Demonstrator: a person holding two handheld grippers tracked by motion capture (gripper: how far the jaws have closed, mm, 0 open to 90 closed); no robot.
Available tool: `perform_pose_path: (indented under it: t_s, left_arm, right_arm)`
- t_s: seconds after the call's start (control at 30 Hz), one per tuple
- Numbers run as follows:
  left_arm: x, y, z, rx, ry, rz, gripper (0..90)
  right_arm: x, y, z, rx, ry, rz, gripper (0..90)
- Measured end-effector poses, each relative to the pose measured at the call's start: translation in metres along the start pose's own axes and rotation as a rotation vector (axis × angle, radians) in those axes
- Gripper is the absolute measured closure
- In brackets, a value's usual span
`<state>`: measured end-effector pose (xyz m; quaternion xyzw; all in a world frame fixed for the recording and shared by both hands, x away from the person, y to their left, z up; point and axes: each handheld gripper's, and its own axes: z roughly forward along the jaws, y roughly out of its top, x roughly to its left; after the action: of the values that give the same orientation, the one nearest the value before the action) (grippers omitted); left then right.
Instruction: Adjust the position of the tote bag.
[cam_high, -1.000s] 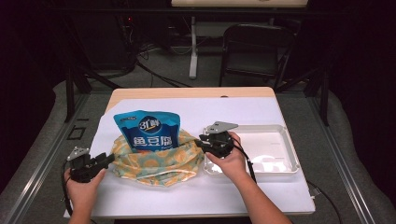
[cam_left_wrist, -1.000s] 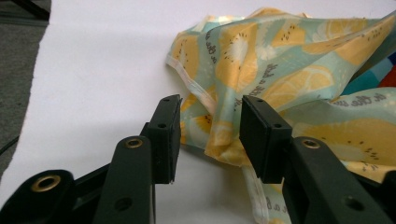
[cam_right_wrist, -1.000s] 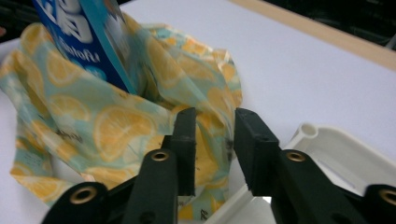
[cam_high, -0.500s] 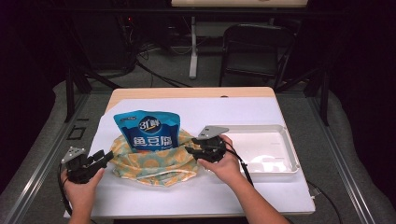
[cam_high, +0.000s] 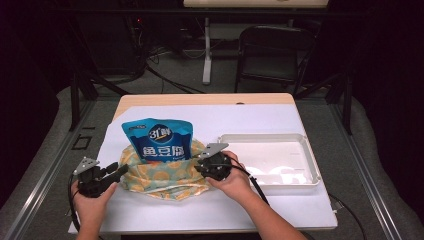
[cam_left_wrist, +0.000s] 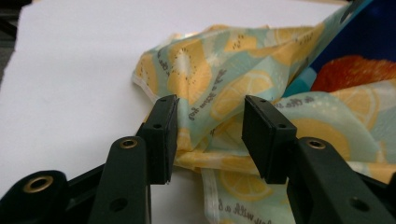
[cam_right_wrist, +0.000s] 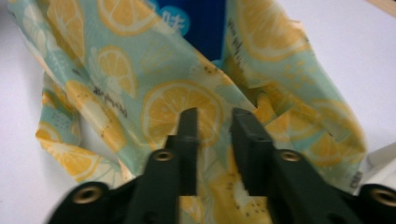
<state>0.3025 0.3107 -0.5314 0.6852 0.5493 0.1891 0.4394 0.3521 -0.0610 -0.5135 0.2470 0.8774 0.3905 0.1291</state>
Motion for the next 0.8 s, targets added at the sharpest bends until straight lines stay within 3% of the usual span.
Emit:
perform_pose_path:
  t_s: [0.17, 0.5, 0.67, 0.8]
  left_arm:
    - [0.0, -0.002, 0.005, 0.034, -0.001, 0.012, 56.9]
    - [0.007, -0.004, 0.017, 0.1, 0.002, -0.002, 58.1]
    - [0.01, -0.004, 0.024, 0.102, 0.004, -0.002, 59.0]
    - [0.015, -0.002, 0.025, 0.092, -0.004, -0.031, 59.0]
  right_arm:
    - [0.006, -0.002, 0.006, 0.042, 0.014, -0.026, 90.0]
    - [0.015, -0.007, 0.014, 0.091, 0.031, -0.048, 90.0]
    - [0.017, -0.009, 0.011, 0.099, 0.046, -0.044, 90.0]
    - [0.02, -0.012, 0.012, 0.103, 0.063, -0.043, 90.0]
